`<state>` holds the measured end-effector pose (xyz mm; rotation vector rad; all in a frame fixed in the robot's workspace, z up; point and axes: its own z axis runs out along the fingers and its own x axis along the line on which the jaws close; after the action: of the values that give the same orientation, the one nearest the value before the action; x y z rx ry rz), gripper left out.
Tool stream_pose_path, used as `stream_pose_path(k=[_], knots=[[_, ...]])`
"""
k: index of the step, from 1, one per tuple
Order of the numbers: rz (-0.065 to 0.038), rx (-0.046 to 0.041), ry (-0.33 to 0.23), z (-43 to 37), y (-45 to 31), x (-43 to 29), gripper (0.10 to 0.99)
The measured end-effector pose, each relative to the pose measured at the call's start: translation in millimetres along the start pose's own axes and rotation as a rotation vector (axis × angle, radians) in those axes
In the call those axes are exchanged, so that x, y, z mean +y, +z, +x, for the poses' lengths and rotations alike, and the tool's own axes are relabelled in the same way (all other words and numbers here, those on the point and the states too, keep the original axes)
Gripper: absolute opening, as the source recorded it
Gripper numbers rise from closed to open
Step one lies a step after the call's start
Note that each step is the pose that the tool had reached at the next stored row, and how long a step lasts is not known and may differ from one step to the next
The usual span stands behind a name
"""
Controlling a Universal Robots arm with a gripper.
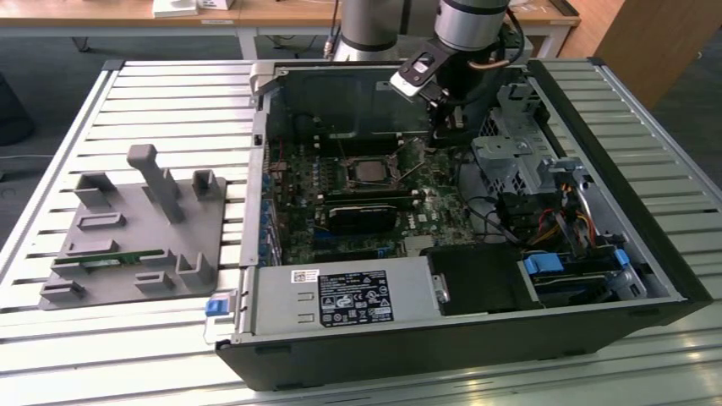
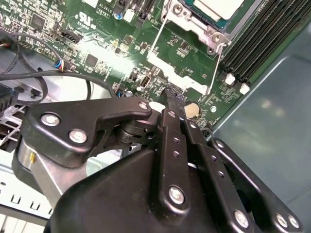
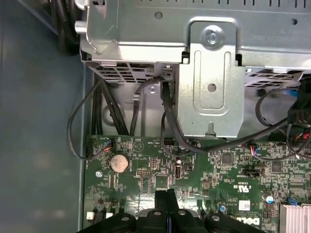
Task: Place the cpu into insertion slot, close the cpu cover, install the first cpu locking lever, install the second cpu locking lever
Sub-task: 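Close the cpu cover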
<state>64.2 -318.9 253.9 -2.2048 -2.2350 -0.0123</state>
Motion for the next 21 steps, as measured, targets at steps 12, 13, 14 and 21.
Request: stream_pose_path(k=[12, 13, 14, 21], knots=[[0.003, 0.0005, 0.0, 0.2, 10.1, -1.5, 0.106], [0.004, 0.0011, 0.0, 0.3, 10.1, -2.5, 0.106], [0.005, 0.0016, 0.0, 0.3, 10.1, -3.6, 0.106], [0.005, 0.0022, 0.0, 0.4, 10.6, -12.3, 0.106]])
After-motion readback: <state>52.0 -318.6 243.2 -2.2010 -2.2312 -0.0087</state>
